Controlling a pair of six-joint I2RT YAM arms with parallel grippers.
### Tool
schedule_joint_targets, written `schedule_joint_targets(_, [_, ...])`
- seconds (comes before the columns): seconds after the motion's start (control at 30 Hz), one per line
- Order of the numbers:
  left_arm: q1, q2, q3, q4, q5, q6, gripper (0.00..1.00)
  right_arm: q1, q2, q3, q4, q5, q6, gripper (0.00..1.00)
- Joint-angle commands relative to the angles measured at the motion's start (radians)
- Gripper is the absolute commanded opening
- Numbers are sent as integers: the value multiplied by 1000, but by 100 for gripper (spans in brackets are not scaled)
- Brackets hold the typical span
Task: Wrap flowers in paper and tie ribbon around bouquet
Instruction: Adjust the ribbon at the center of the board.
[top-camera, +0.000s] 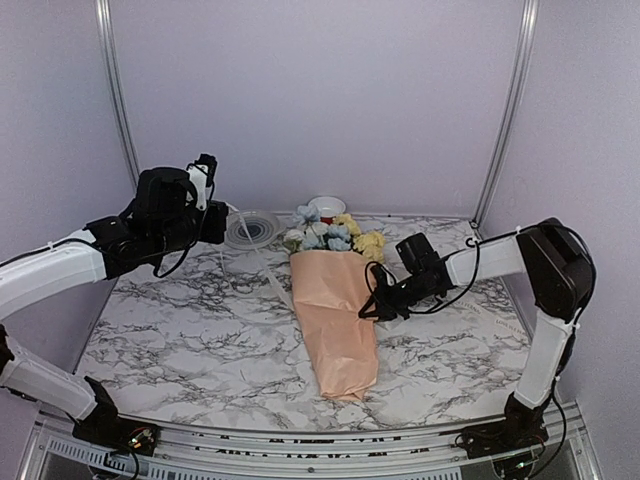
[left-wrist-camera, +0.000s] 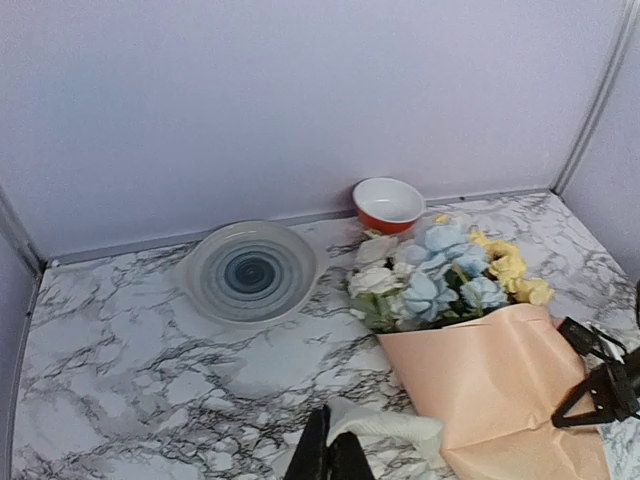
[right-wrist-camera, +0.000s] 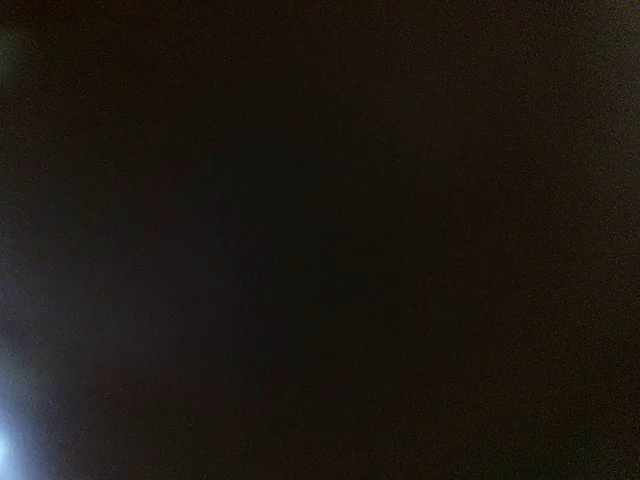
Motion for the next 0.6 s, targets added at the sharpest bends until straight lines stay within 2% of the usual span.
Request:
schedule_joint_targets(0.0, [-137, 58, 85, 16, 56, 104, 0, 34, 11, -38, 18, -7, 8, 0])
schedule_joint_targets(0.37, [-334, 262, 142, 32, 202, 109, 0, 65, -90, -167, -22, -26, -6, 0])
schedule_joint_targets(0.47, [-348, 383, 184, 52, 265, 108, 0, 65, -99, -163, -46, -2, -20, 0])
schedule_joint_targets(0.57, [-349, 553, 295, 13, 342, 100, 0, 65, -96, -146, -45, 7, -15, 0])
